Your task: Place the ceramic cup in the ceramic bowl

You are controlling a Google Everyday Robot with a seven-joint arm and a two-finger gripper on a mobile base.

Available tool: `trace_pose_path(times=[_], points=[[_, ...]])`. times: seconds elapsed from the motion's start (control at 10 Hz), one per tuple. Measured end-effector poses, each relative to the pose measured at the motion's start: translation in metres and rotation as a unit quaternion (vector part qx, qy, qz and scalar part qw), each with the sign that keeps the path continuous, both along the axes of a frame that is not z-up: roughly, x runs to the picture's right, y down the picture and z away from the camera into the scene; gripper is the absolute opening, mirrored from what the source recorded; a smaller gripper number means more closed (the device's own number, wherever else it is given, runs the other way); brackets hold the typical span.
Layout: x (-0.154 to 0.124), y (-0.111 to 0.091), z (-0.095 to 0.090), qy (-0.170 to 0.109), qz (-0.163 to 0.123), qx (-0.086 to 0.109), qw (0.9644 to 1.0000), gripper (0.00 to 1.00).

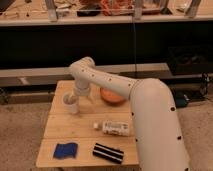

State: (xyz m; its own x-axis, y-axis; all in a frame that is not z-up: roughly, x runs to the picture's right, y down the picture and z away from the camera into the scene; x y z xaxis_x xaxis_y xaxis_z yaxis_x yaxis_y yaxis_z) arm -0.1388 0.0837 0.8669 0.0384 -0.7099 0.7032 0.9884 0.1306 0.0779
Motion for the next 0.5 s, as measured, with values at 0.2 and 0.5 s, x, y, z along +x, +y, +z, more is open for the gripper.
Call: trace_pose_path(times=[0.2,0.5], points=[[-0.0014,0.0015,0.0004,-0.004,-0.008,-0.001,1.0,0.66],[-0.0003,0.0023,0.0012,-0.006,-0.013,-0.003,0.9999,0.42]])
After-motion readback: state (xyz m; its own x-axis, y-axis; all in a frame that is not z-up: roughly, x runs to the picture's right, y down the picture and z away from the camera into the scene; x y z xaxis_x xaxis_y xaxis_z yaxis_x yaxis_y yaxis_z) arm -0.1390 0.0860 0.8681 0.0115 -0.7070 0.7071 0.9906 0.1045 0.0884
